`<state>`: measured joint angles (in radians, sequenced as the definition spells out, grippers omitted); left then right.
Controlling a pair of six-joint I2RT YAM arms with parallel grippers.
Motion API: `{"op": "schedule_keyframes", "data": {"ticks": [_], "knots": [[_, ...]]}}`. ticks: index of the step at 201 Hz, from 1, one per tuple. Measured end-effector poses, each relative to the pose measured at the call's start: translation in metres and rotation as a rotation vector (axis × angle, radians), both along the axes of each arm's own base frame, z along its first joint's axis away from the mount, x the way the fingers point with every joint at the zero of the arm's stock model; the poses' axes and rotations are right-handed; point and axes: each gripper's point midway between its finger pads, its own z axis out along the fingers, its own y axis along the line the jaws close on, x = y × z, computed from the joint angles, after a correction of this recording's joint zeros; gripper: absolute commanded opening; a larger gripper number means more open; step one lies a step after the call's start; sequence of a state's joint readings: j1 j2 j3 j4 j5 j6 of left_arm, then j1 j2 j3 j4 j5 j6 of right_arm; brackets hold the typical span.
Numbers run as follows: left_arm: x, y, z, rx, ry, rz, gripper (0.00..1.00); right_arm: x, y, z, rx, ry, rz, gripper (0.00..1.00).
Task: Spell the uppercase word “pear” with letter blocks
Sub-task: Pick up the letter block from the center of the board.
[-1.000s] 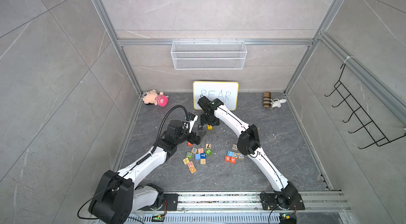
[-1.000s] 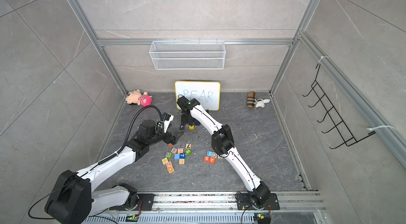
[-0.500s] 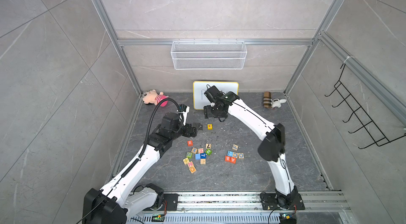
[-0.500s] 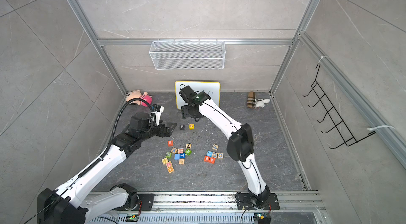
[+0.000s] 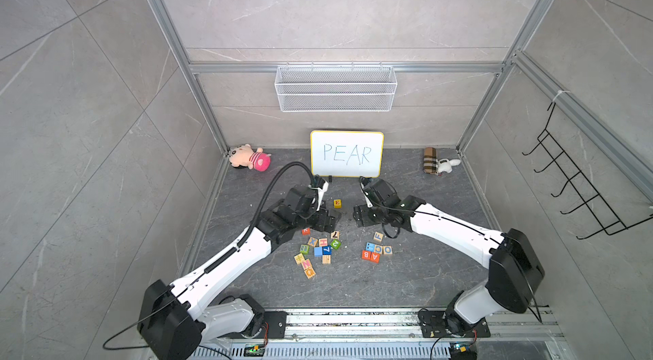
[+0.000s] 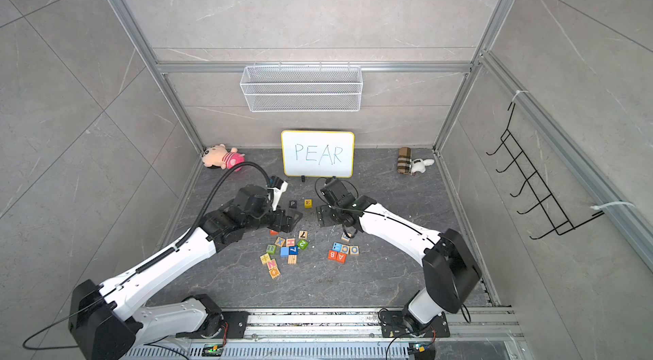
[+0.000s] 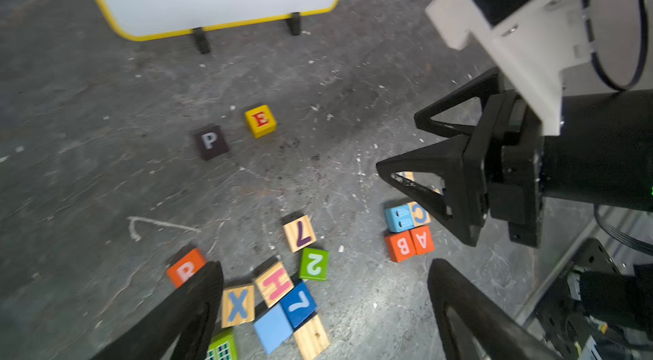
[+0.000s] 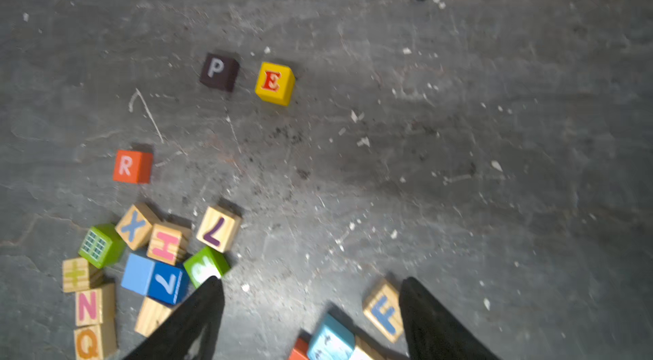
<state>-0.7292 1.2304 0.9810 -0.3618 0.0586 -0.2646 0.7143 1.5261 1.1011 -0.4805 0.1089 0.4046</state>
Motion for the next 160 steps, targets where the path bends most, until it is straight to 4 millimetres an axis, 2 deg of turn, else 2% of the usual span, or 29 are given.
{"op": "schedule_keyframes", "data": {"ticks": [35, 57, 78, 97, 125, 160], "knots": [[-0.024, -0.048, -0.03, 0.06, 0.005, -0.21, 0.93, -0.027, -0.023, -0.001, 0.028, 0.058, -0.092, 0.69], [-0.038, -0.065, -0.047, 0.078, 0.007, -0.312, 0.93, -0.054, -0.038, -0.019, 0.047, 0.162, -0.164, 0.65], [-0.046, -0.065, -0.062, 0.08, -0.001, -0.361, 0.93, -0.084, -0.045, -0.041, 0.016, 0.274, -0.206, 0.64], [-0.052, -0.062, -0.077, 0.085, 0.005, -0.392, 0.93, -0.105, -0.047, -0.052, -0.01, 0.345, -0.227, 0.61], [-0.06, -0.06, -0.095, 0.097, 0.014, -0.431, 0.94, -0.114, -0.046, -0.068, -0.03, 0.416, -0.275, 0.58], [-0.071, -0.059, -0.106, 0.09, 0.008, -0.481, 0.95, -0.119, -0.047, -0.09, -0.073, 0.482, -0.325, 0.58]]}}
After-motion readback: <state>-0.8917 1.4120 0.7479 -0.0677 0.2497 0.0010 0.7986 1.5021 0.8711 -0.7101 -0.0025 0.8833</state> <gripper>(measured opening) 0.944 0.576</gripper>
